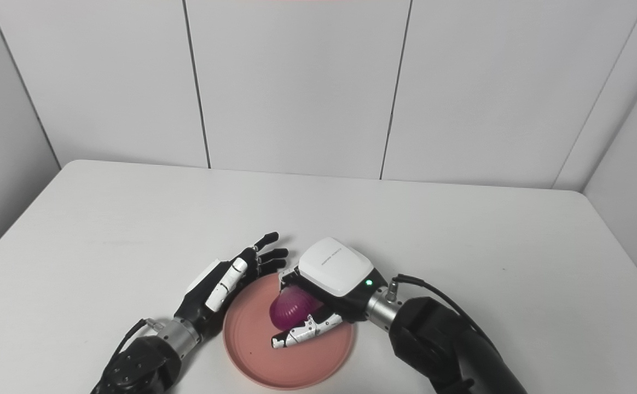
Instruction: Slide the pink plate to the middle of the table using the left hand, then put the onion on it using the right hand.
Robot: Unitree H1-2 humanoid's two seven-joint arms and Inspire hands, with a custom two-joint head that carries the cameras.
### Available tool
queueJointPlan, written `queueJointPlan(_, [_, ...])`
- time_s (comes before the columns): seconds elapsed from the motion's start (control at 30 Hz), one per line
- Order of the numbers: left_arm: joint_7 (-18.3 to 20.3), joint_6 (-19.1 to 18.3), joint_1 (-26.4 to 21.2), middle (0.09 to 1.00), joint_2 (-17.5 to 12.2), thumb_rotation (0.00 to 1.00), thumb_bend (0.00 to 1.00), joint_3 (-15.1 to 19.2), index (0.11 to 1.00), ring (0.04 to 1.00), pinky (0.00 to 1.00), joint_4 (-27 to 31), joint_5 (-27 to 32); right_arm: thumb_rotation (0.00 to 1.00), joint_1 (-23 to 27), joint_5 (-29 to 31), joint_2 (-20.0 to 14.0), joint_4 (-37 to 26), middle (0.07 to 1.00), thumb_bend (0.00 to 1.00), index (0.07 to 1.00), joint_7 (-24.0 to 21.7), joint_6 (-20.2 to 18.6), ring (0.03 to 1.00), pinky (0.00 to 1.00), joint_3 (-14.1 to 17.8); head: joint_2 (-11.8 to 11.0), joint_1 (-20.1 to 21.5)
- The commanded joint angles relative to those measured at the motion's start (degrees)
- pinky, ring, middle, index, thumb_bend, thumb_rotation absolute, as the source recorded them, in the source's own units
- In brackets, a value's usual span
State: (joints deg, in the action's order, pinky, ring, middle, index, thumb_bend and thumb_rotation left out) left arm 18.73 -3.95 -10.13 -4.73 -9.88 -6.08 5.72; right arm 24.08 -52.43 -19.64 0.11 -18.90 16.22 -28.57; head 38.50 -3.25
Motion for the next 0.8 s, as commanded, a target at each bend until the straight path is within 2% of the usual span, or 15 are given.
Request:
queueJointPlan(0.0, [-0.09, -1.03, -1.28, 0.869, 1.07, 0.96, 0.73, -0.71, 0.925, 0.882, 0.94, 1.50, -0.26, 0.95, 2.32, 0.08, 0.41, 0.10, 0.442, 0.53, 0.522, 1.99, 1.71, 0.348, 0.27, 0.17, 0.01, -0.06])
queueJointPlan(0.17, [-0.13, -0.32, -1.27, 0.860, 1.39, 0.96, 0.73, -0.56, 0.922, 0.860, 0.90, 1.19, -0.09, 0.92, 2.40, -1.44, 0.09, 3.29, 0.439, 0.51, 0.518, 4.18, 2.65, 0.344, 0.26, -0.88, 0.05, -0.03])
queueJointPlan(0.3, [0.05, -0.06, -1.37, 0.860, 1.59, 0.95, 0.73, -0.40, 0.923, 0.860, 0.89, 0.83, 0.14, 0.94, 2.62, -1.48, -0.07, 4.74, 0.435, 0.51, 0.517, 6.00, 3.36, 0.339, 0.26, -1.49, 0.00, -0.11])
queueJointPlan(0.47, [0.21, 0.06, -1.48, 0.858, 1.55, 0.96, 0.72, -0.48, 0.919, 0.861, 0.89, 0.59, -0.10, 0.97, 2.95, -0.51, 0.22, 4.95, 0.484, 0.52, 0.563, 5.48, 3.07, 0.378, 0.29, -2.05, -0.18, -0.01])
queueJointPlan(0.67, [0.24, -0.06, -1.63, 0.859, 1.57, 0.97, 0.73, -0.65, 0.923, 0.862, 0.90, 0.54, -0.27, 0.95, 3.31, 0.49, 0.50, 4.80, 0.443, 0.51, 0.531, 5.45, 3.39, 0.348, 0.28, -2.24, -0.18, 0.12])
queueJointPlan(0.77, [0.26, 0.00, -1.77, 0.860, 1.63, 0.97, 0.72, -0.66, 0.925, 0.862, 0.90, 0.38, -0.26, 0.94, 3.42, 0.66, 0.43, 4.45, 0.458, 0.51, 0.553, 5.44, 3.53, 0.348, 0.28, -2.28, -0.09, 0.20])
